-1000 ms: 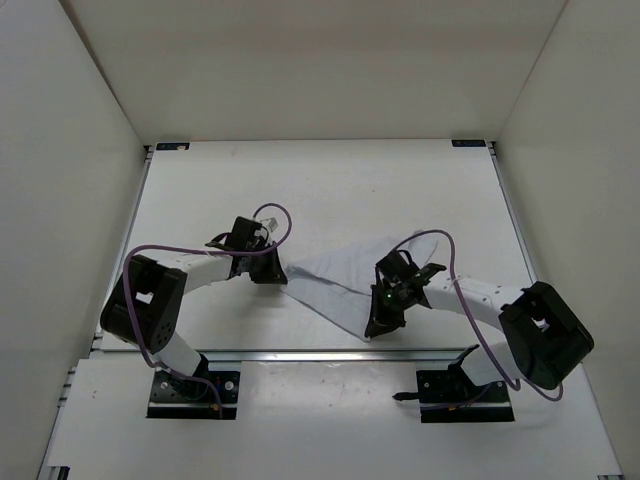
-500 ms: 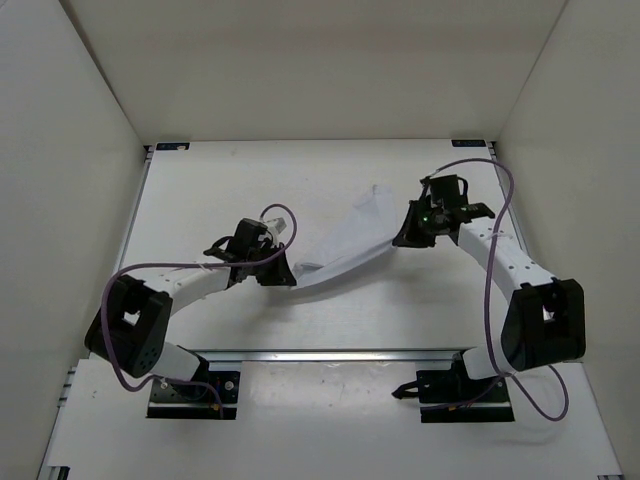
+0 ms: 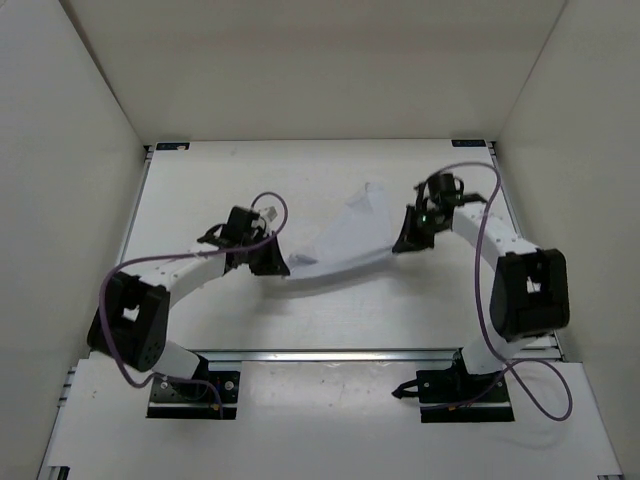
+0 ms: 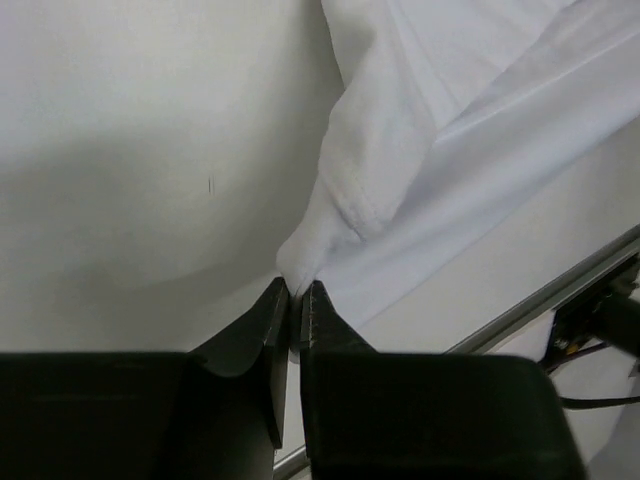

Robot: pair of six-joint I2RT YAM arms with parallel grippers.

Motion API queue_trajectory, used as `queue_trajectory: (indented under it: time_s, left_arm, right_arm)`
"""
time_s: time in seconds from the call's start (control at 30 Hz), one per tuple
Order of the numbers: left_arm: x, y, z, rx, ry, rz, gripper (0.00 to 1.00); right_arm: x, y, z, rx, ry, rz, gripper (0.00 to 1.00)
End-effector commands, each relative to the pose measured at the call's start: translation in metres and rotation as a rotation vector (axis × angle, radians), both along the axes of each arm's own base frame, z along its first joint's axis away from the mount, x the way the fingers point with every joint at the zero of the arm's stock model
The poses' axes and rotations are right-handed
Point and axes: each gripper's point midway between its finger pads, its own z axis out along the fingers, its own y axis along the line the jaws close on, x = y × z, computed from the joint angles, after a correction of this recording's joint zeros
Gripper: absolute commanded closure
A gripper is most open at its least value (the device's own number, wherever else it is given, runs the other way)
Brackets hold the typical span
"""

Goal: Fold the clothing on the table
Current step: Flatten the skirt out

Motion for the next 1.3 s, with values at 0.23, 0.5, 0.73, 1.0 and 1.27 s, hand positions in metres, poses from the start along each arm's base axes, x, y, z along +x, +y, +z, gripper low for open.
queue_trajectory:
  time_s: [0.23, 0.5, 0.73, 1.0, 1.27]
  left_arm:
    - [0.221, 0.021, 0.315, -0.044, -0.744, 0.134, 1.00]
    - [0.178, 0.016, 0.289, -0.011, -0.777, 0.154, 1.00]
    - [0.040, 0.004, 0.121, -0.038, -0.363, 0.075, 1.00]
    - [-0.045, 0.039, 0.050, -0.035, -0.137, 0.115, 1.00]
    - [-0.072, 0.036, 0.029, -0.037, -0.044, 0.094, 1.00]
  right_arm:
    - [0.217, -0.042, 0.357, 0.009, -0.969, -0.058, 1.00]
    - [0.166, -0.079, 0.273, -0.162, -0.883, -0.037, 1.00]
    - [0.046, -0.032, 0.104, -0.070, -0.516, 0.043, 0.99]
    - [-0.050, -0.012, 0.029, 0.040, -0.294, 0.037, 1.00]
    - [-0.058, 0.014, 0.024, 0.080, -0.281, 0.074, 1.00]
